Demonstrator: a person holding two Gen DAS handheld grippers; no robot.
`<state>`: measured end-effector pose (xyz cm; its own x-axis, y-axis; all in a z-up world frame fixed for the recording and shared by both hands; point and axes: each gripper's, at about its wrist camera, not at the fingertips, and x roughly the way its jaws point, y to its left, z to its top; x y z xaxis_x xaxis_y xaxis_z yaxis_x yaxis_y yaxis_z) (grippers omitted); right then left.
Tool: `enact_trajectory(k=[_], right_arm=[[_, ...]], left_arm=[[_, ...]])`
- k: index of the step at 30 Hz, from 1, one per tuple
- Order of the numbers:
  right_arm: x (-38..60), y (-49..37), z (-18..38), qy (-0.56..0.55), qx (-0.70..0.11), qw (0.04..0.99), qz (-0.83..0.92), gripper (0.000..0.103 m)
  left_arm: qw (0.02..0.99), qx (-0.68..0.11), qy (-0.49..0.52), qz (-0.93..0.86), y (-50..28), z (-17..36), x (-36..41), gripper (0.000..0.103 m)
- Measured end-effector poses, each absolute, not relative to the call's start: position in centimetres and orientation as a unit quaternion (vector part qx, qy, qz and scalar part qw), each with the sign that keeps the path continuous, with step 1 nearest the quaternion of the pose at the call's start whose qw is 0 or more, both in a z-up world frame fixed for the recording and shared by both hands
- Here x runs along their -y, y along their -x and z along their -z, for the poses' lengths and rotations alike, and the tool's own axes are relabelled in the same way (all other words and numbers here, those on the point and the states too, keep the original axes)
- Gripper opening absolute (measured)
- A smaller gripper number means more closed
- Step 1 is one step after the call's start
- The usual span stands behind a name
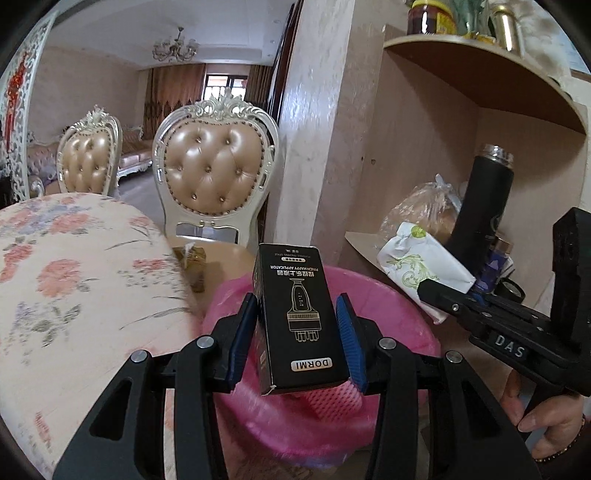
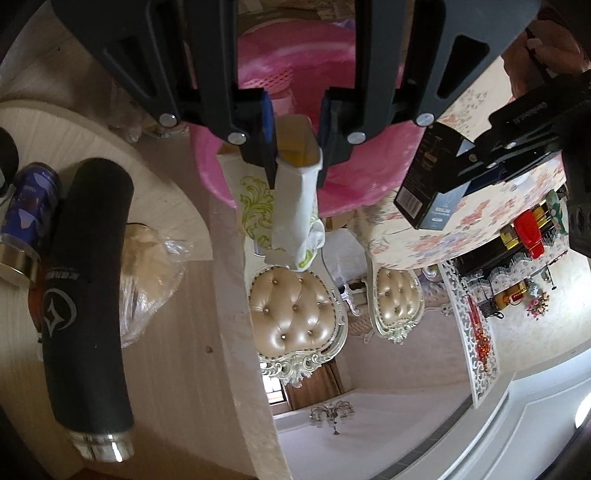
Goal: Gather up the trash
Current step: 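Carry the box and cup to the pink bin and drop both inside, then return both tools to the table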
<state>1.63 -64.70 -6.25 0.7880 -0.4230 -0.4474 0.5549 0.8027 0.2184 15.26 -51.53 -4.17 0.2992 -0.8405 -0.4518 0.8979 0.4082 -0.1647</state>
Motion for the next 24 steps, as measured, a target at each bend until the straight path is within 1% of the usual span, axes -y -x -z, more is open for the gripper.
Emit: enact_trajectory(k=[1, 3, 4, 5, 6, 8, 9, 10, 12, 14, 15, 16, 18, 22, 24], right_arm=[[65.0, -1.9, 6.3, -0.171, -0.193, 0.930, 0.262, 0.020], [65.6, -2.5, 6.4, -0.170, -0.201, 0.931, 0.253, 0.025], [65.8, -2.7, 6.5, -0.169, -0.202, 0.930, 0.257, 0.032], [66.0, -2.8, 6.4, -0.170, -0.198, 0.930, 0.259, 0.052], [66.1, -2.7, 6.4, -0.173, -0.191, 0.931, 0.260, 0.061], [66.2, -2.6, 6.3, -0.173, -0.188, 0.930, 0.264, 0.061], [66.2, -2.5, 6.3, -0.171, -0.188, 0.930, 0.266, 0.061], [66.1, -2.3, 6.3, -0.170, -0.187, 0.930, 0.267, 0.061], [66.0, -2.0, 6.2, -0.174, -0.186, 0.930, 0.265, 0.061], [65.6, -1.7, 6.2, -0.173, -0.189, 0.930, 0.265, 0.061], [65.5, -1.7, 6.1, -0.173, -0.190, 0.930, 0.264, 0.061], [65.1, -1.7, 6.1, -0.174, -0.192, 0.930, 0.261, 0.061], [64.5, -1.7, 6.0, -0.171, -0.194, 0.930, 0.260, 0.066], [62.9, -2.3, 5.5, -0.167, -0.197, 0.931, 0.258, 0.074], [62.0, -2.6, 5.3, -0.164, -0.196, 0.933, 0.253, 0.083]], left_arm=[[0.802, -0.245, -0.058, 0.542, -15.5, 4.3, 52.1, 0.042], [0.790, -0.264, -0.056, 0.551, -16.3, 4.8, 53.4, 0.043], [0.793, -0.267, -0.059, 0.544, -16.5, 5.1, 53.8, 0.043], [0.799, -0.267, -0.062, 0.535, -16.6, 5.3, 54.1, 0.043], [0.804, -0.268, -0.064, 0.527, -16.8, 5.5, 54.2, 0.045], [0.809, -0.273, -0.062, 0.517, -17.3, 5.8, 54.0, 0.061], [0.815, -0.270, -0.055, 0.509, -17.4, 5.8, 53.3, 0.077], [0.823, -0.263, -0.047, 0.501, -17.6, 5.8, 52.7, 0.083], [0.830, -0.260, -0.042, 0.492, -17.8, 5.7, 51.5, 0.084], [0.833, -0.262, -0.042, 0.485, -18.2, 5.6, 50.6, 0.088], [0.838, -0.261, -0.041, 0.477, -18.2, 5.6, 49.9, 0.093], [0.840, -0.260, -0.041, 0.474, -18.3, 5.5, 49.5, 0.093], [0.843, -0.260, -0.046, 0.468, -18.3, 5.4, 48.9, 0.093], [0.853, -0.255, -0.070, 0.451, -17.7, 5.2, 47.0, 0.094], [0.855, -0.263, -0.067, 0.442, -17.8, 5.2, 45.6, 0.095]])
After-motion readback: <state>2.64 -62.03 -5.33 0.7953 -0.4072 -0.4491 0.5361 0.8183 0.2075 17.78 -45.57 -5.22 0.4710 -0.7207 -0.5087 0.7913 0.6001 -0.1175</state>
